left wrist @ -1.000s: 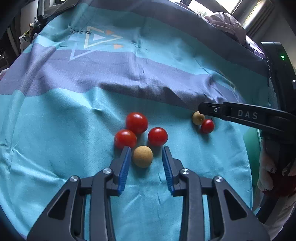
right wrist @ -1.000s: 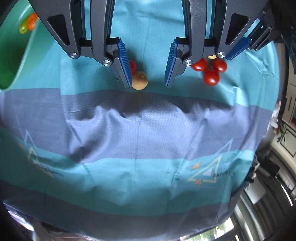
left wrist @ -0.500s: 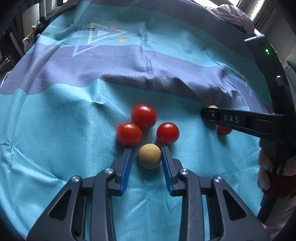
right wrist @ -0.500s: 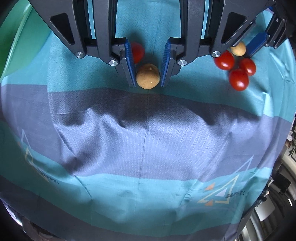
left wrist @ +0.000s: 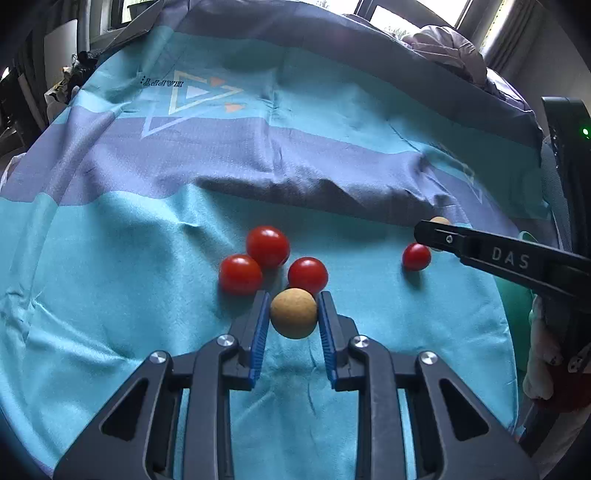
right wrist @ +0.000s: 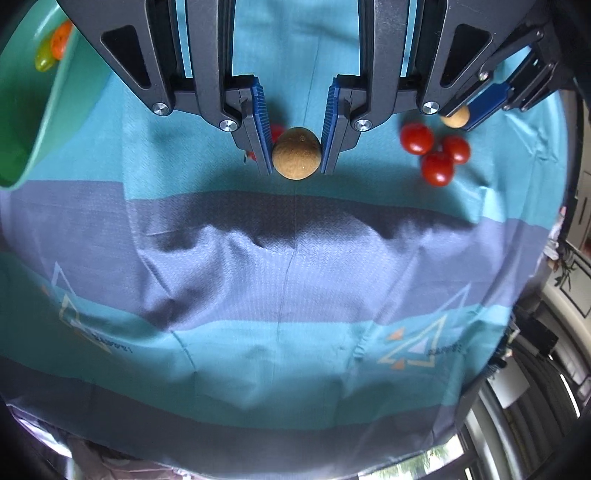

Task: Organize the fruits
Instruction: 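Close both grippers, each on a tan ball, and lift them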

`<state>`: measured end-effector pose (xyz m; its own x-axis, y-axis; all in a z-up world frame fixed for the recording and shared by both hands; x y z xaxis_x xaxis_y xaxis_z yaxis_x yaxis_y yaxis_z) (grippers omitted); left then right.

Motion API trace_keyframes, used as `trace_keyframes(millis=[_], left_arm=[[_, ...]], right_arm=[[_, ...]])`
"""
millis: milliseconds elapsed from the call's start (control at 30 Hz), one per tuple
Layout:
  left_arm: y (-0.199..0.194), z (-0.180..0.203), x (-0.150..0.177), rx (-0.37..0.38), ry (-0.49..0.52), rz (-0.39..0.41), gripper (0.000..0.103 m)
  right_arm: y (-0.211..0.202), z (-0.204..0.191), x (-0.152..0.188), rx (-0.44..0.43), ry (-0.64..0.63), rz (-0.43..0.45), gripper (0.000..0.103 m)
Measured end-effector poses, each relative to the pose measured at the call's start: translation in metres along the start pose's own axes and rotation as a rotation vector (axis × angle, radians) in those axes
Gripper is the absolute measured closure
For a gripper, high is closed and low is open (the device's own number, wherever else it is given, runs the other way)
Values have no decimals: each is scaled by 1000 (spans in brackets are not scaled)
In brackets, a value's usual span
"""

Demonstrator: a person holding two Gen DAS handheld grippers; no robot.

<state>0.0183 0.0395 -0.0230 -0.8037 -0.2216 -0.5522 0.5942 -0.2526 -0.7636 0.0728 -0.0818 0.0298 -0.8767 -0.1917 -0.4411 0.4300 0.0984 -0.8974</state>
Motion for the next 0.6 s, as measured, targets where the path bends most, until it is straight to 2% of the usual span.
trace_keyframes(millis=[167, 400, 600], left_arm=[[-17, 11, 0, 32, 25, 39, 77], [-35, 28, 3, 69, 60, 77, 77], [-51, 43, 1, 106, 65, 113, 77]], right_arm=[[-31, 8, 17, -63, 27, 59, 76], [-48, 13, 48, -127, 71, 78, 76], [-64, 20, 51, -146, 117, 135, 76]])
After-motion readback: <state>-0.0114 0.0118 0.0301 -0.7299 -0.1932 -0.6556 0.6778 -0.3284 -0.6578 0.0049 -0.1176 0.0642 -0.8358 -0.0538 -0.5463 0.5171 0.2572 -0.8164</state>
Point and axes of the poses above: each gripper's, at about its wrist camera, not at the fingertips, and y roughly the way its jaws point, z to its right, x to its underside, the point moved 8 cm from there along y, roughly the way its jaws point, and after that the axes turned 6 degrees about x, right-handed, at the moved point
